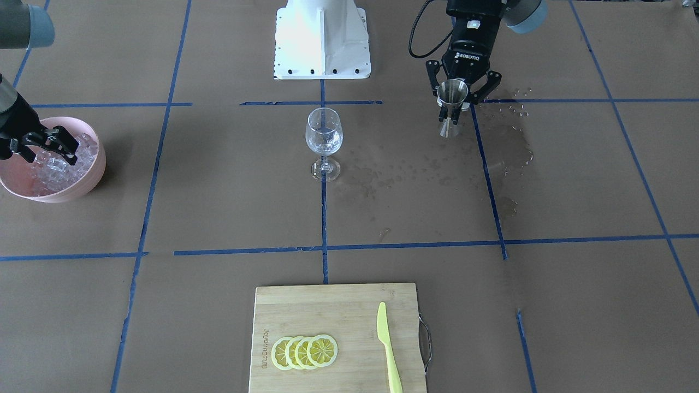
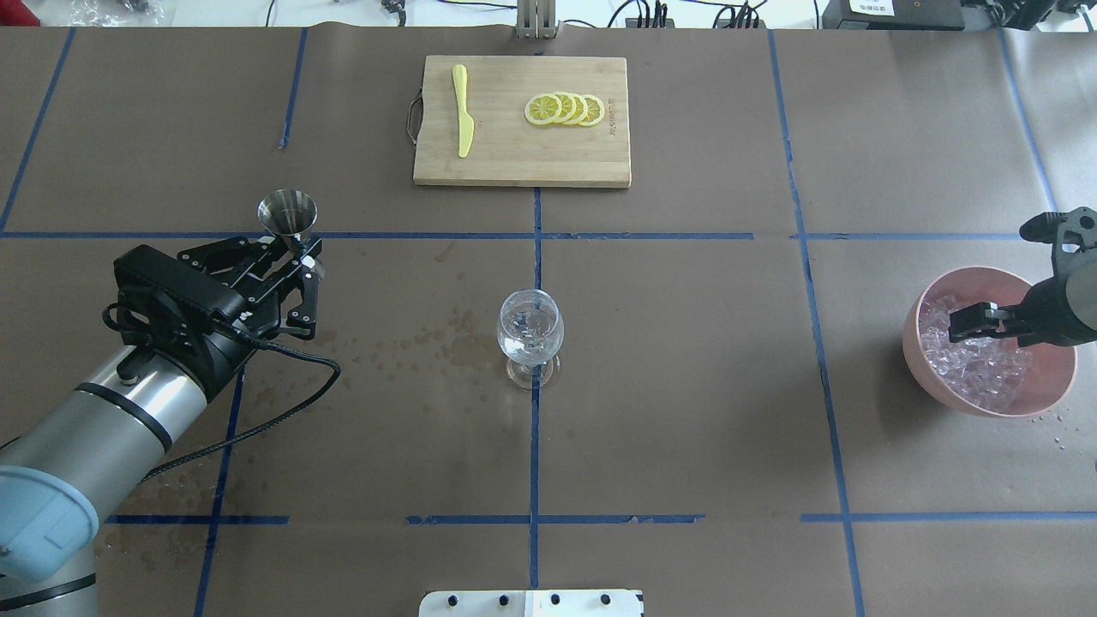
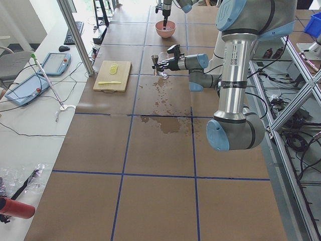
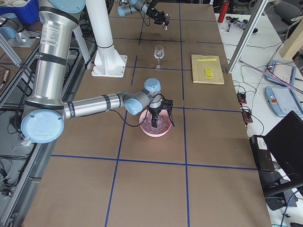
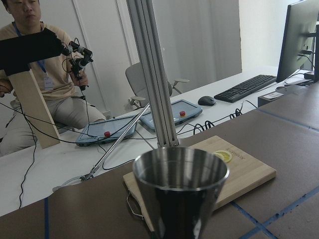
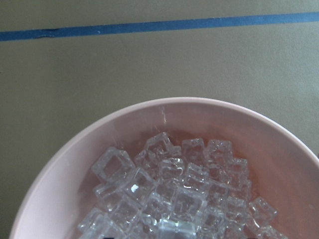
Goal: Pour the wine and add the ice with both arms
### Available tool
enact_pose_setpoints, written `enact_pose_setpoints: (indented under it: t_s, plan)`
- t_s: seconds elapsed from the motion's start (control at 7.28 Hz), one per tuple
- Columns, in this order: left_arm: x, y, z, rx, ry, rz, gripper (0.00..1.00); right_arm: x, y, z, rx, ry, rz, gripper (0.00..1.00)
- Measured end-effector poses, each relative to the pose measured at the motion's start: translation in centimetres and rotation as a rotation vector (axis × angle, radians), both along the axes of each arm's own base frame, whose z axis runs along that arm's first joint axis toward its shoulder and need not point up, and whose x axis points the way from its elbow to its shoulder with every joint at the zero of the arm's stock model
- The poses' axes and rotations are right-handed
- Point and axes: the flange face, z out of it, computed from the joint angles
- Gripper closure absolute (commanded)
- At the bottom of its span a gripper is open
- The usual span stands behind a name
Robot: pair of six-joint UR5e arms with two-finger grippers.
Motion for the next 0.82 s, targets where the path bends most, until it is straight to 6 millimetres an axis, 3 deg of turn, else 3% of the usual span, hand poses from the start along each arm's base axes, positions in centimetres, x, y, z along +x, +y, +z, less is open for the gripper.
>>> enact_pose_setpoints:
  t_s: [0.27,0.55,0.82]
  plan:
    - [-0.5,0.4,2.4,-0.042,0.028,0.028,1.00,-0.3,0.1,0.4,-0.007,0.005,-0.007,0.31]
    - [-0.7,0.6,4.9,-0.055,0.062,0.049,1.00,-0.4,0.2,0.5,-0.013,0.004,-0.012,0.63]
    - [-0.9,0.7,7.8,-0.066,0.094,0.051,1.00,-0.4,0.2,0.5,-0.017,0.001,-0.015,0.89]
